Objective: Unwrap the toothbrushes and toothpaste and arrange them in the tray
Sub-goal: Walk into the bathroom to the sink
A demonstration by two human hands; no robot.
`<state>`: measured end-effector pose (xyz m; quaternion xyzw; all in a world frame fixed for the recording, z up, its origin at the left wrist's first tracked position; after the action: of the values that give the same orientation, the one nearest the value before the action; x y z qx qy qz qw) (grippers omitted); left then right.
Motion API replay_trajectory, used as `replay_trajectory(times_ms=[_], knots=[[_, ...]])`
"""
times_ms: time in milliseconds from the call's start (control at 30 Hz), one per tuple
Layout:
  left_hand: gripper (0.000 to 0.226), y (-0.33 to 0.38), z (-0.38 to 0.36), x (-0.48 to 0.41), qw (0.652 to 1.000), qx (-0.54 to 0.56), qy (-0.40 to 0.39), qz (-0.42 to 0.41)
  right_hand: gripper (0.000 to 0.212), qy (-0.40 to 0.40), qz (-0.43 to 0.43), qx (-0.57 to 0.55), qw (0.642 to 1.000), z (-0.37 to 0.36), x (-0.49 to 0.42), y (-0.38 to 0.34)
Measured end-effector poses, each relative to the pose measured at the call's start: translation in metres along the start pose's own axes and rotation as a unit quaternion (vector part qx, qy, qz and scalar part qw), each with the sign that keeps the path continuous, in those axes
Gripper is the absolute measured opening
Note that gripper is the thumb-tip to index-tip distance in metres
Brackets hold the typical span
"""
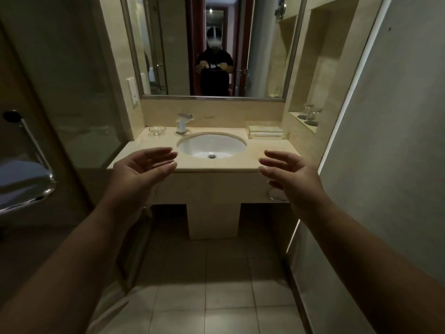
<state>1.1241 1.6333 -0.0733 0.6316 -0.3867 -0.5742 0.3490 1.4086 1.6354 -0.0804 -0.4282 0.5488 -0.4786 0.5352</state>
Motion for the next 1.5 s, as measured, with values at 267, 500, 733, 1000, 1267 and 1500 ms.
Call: replay_trajectory(times_ms=[267, 500, 733, 1000, 1267, 1500], knots=[[0.03, -0.07, 0.019, -0.159, 1.0, -0.014, -0.005, 0.002, 0.031, 0.032, -0.016, 0.004, 0.999, -0.036, -0.157, 0.028], [0.032, -0.13, 0.033, -0.249, 1.0, -0.007, -0.003, 0.021, 0.031, 0.055, -0.033, 0.005, 0.998, -0.046, -0.255, 0.054], [0.03, -0.193, 0.033, -0.31, 0.999, -0.019, 0.016, 0.044, 0.029, 0.05, -0.055, -0.011, 0.997, -0.047, -0.344, 0.102], [0.032, -0.279, 0.015, -0.381, 0.994, -0.05, 0.062, 0.08, 0.03, 0.008, -0.084, -0.029, 0.996, -0.049, -0.47, 0.164], [0.036, -0.332, 0.011, -0.504, 0.992, -0.064, 0.091, 0.059, 0.032, -0.025, -0.102, -0.032, 0.994, -0.031, -0.599, 0.194], [0.037, -0.378, 0.012, -0.534, 0.986, -0.076, 0.115, 0.092, 0.031, -0.05, -0.122, -0.035, 0.991, -0.041, -0.669, 0.215]])
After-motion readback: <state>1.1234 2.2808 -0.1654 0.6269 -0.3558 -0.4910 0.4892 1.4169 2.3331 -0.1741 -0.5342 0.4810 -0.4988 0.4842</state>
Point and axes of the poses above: each hand's wrist, its own x-axis away from the middle knuckle, its own z-axis out of the back of the hand, y = z × x, the point moved 10 cm from there along -x, towards the middle knuckle, and after that the axes turned 5 degrees about -z, right-handed, at the moved point
